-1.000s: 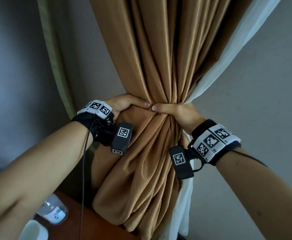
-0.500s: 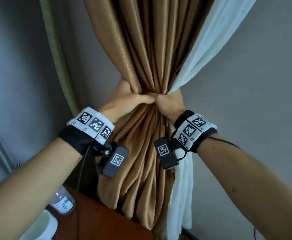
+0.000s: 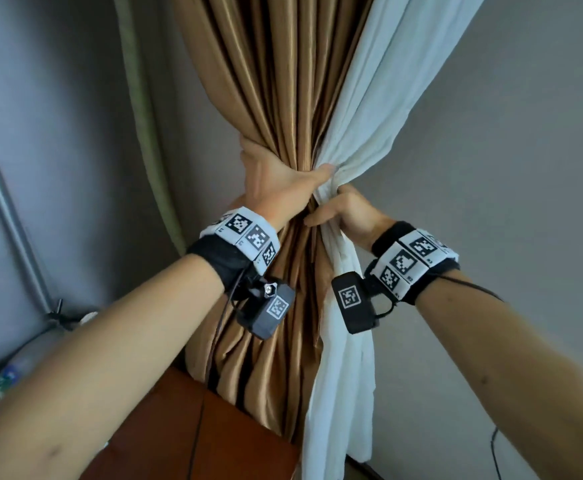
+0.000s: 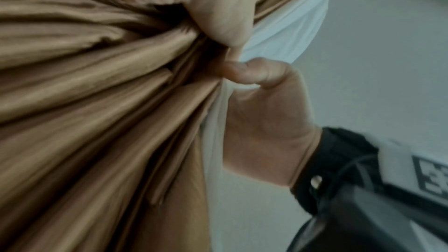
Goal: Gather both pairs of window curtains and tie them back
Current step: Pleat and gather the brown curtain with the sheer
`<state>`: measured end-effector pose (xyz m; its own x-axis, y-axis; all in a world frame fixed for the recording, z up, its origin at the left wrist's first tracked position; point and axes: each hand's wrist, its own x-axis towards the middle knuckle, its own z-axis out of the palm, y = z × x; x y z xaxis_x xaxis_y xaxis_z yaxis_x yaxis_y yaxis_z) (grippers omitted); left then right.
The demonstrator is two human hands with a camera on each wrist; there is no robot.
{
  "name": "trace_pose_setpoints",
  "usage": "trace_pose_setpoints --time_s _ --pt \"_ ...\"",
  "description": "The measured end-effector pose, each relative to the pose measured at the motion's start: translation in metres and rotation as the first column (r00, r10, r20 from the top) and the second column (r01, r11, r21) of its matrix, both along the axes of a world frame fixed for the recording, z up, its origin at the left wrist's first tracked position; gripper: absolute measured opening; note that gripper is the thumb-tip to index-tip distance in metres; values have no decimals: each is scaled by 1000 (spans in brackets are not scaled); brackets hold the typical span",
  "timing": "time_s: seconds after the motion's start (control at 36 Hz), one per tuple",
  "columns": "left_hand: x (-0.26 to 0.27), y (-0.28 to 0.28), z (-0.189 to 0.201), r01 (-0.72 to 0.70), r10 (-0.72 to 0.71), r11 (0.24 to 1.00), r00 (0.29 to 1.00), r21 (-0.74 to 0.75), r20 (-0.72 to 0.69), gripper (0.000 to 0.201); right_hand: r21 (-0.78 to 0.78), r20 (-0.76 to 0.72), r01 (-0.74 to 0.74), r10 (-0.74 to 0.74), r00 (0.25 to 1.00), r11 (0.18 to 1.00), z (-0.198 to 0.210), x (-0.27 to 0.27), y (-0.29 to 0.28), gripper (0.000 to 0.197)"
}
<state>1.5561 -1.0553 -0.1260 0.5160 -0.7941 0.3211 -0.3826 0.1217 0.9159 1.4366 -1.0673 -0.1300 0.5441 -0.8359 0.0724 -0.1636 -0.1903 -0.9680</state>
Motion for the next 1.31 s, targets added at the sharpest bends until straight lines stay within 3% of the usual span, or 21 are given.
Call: trace_pose_setpoints --time_s 0.08,0.17,0.25,0.33,0.39,0.44,0.53,0.61,0.69,0.83,0.92,0.97,1.08,1.14,1.25,1.31 --pt "-9 4 -3 -105 107 994 990 -23 94 120 27 12 17 -17 1000 999 -4 -2 -3 27" --pt "-19 13 2 -252 240 968 929 7 281 130 -25 -27 76 -77 997 997 -2 -3 3 12" --pt "-27 22 16 -300 238 944 907 137 346 152 -104 -67 126 -134 989 987 -6 2 7 17" --pt "-33 23 28 -294 190 921 911 254 367 167 -249 -219 112 -169 961 962 -13 10 9 50" --pt "-34 18 31 -312 201 909 909 277 365 168 -300 -279 87 -174 944 950 -10 12 14 35" --pt "-31 11 32 -322 222 905 915 278 337 163 -330 -285 66 -166 944 942 -8 10 13 22" --pt "-20 -2 34 -313 250 916 934 251 255 135 -315 -259 61 -148 954 947 -8 7 8 46" --pt "-11 -9 37 -322 264 921 930 221 255 96 -302 -247 46 -125 961 952 -4 7 9 47" --pt "-4 -11 40 -344 271 913 913 218 305 79 -235 -158 49 -88 984 971 -5 7 10 43" --pt "-4 -11 44 -375 284 901 891 220 356 77 -200 -66 97 -113 991 975 -13 0 1 43" --pt "-7 -10 44 -359 270 906 898 224 346 74 -330 -63 252 -287 956 910 -21 1 2 48" --pt "-8 -9 46 -339 253 910 910 239 328 72 -348 -46 348 -387 921 870 -20 0 2 34" --pt "-5 -7 51 -311 216 903 925 298 312 73 -249 -200 233 -285 937 940 -11 -8 1 21" --pt "-3 -7 52 -298 201 904 929 306 311 73 -327 -184 280 -352 918 902 -7 -10 0 24" --pt "0 -5 51 -285 184 907 930 310 317 74 -270 -185 236 -291 939 933 -6 -7 14 34" --pt "0 -5 51 -280 176 909 929 310 324 75 -267 -118 258 -298 947 928 -11 -5 22 39"
